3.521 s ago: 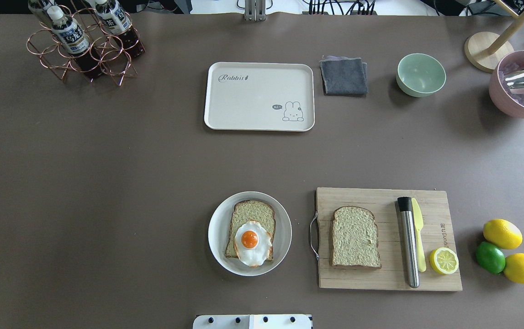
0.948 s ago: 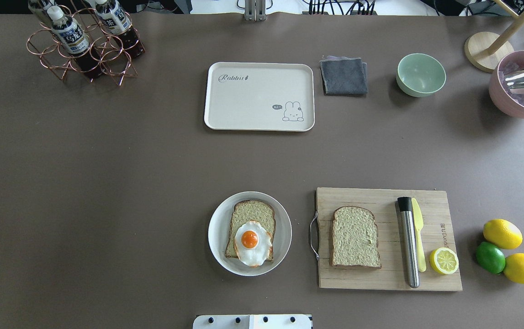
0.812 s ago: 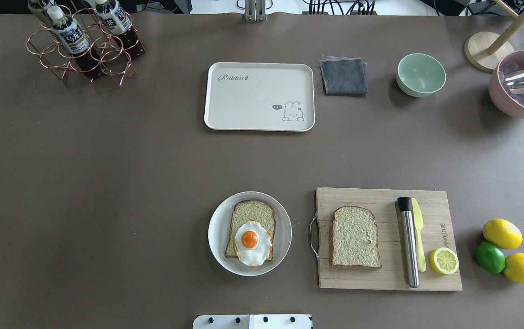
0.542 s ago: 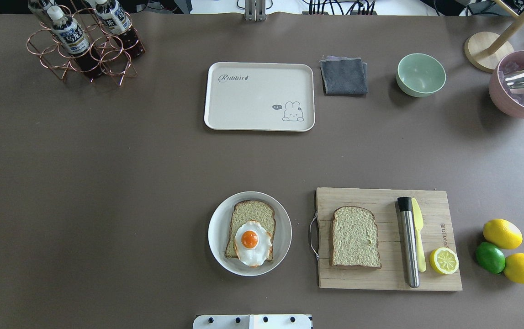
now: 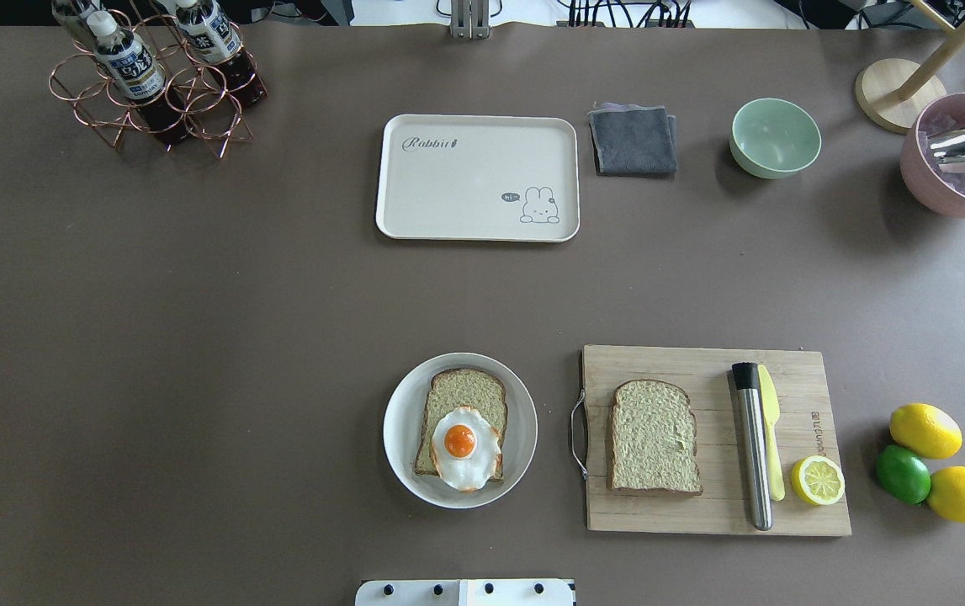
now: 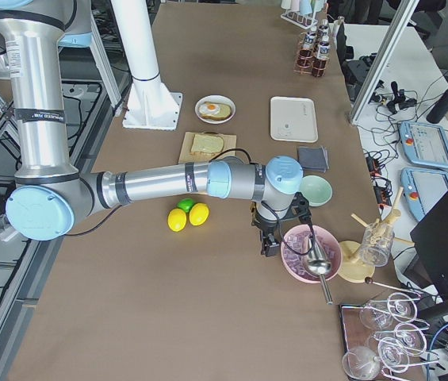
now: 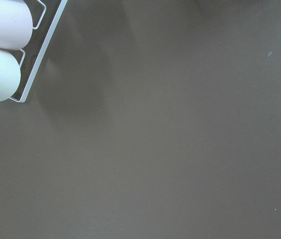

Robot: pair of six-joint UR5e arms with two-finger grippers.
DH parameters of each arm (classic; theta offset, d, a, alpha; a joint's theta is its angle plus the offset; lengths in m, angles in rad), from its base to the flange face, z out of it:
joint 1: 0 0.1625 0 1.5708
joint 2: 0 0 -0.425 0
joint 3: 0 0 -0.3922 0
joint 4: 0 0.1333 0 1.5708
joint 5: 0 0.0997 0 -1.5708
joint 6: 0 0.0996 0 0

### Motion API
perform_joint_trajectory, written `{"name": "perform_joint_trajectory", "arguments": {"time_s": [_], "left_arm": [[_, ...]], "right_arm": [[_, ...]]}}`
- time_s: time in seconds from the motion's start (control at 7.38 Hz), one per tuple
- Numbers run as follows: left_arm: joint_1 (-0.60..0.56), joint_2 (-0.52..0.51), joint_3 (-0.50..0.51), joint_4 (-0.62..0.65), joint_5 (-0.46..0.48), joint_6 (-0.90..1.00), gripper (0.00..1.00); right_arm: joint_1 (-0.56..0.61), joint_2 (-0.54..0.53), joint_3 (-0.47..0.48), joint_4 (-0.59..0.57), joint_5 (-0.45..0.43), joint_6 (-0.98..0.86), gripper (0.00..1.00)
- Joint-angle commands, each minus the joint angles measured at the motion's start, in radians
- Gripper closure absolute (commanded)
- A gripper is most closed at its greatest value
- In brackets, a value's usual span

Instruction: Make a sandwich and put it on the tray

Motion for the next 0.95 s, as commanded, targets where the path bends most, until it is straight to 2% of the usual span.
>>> {"name": "perform_joint_trajectory", "arguments": {"time_s": [0.0,0.14,0.27,0.41,0.68,0.81], "left_arm": [[0.0,-0.033,-0.05,0.0,-0.001,-0.003,0.02],[0.0,-0.078,-0.064,0.0,-0.021,-0.003,0.02],[0.0,-0.113,-0.074,-0.002,-0.081,-0.004,0.02],[0.009,-0.165,-0.08,-0.043,-0.093,-0.039,0.02],[0.127,-0.202,-0.164,-0.188,-0.087,-0.305,0.02],[0.182,-0.234,-0.151,-0.227,-0.057,-0.44,0.02]], "right_arm": [[0.0,0.003,0.017,0.065,0.01,-0.002,0.0],[0.0,0.003,0.017,0.098,0.005,-0.009,0.0],[0.0,0.011,0.024,0.121,0.007,-0.009,0.0],[0.0,0.023,0.029,0.182,0.007,-0.006,0.0],[0.0,0.008,0.024,0.385,0.019,0.007,0.0],[-0.01,0.019,0.015,0.388,0.021,0.039,0.0]]}}
